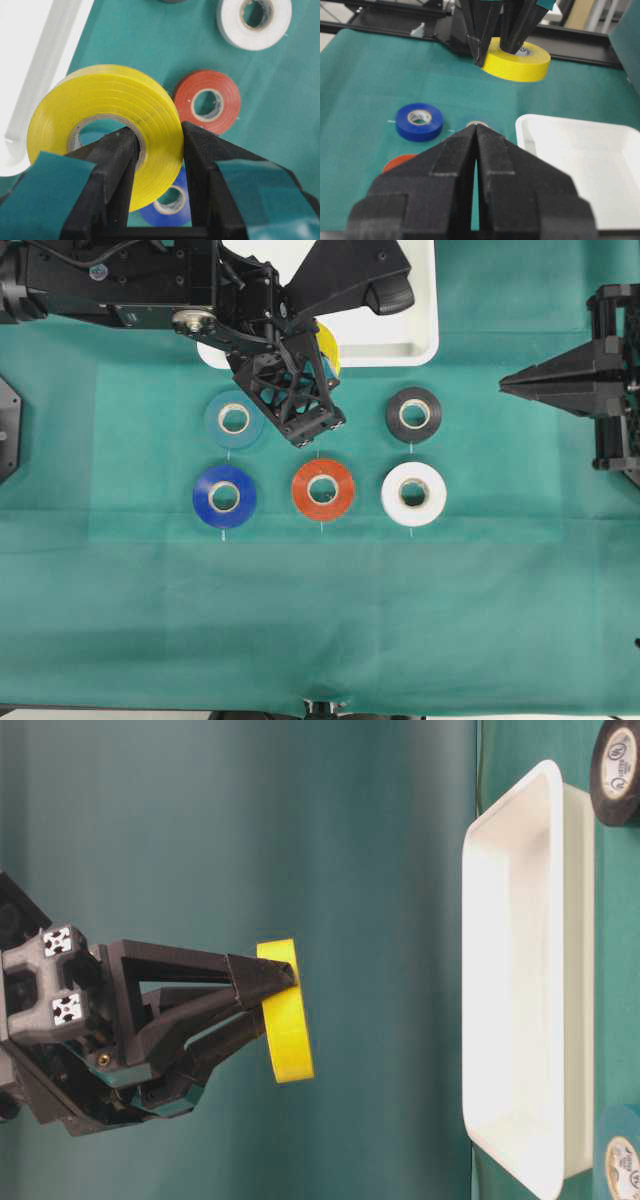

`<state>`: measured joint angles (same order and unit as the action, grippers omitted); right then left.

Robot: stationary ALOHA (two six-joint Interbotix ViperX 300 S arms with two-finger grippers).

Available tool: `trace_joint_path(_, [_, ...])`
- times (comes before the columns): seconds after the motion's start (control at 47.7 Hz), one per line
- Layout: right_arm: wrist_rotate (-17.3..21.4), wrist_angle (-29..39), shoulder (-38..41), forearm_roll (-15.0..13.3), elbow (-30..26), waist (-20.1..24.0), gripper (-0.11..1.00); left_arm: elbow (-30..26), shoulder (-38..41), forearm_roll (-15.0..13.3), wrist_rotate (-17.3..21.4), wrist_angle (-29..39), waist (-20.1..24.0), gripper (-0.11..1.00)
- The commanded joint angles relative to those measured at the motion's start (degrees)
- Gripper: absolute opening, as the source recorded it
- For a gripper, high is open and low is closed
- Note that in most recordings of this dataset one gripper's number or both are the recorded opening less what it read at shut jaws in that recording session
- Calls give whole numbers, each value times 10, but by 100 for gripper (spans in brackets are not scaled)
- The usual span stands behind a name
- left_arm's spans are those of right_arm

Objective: Place the tape from the fixed location into the white case.
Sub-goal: 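Lift the yellow tape roll with the left gripper toward the white tray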

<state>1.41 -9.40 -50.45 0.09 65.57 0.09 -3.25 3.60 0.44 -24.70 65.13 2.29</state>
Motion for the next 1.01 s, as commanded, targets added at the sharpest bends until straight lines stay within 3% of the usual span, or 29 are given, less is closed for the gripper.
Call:
trace_joint_path(0.0, [0,-2,3,0,-16,0,0,-15,-23,3,1,-3,1,25])
trace_joint_path(0.503, [1,-2,3,0,-16,0,0,-15,-24,3,3,-3,19,24])
trace_joint_path(0.985, [0,1,4,1,-18,0,0,-20,-24,3,30,-6,102,24])
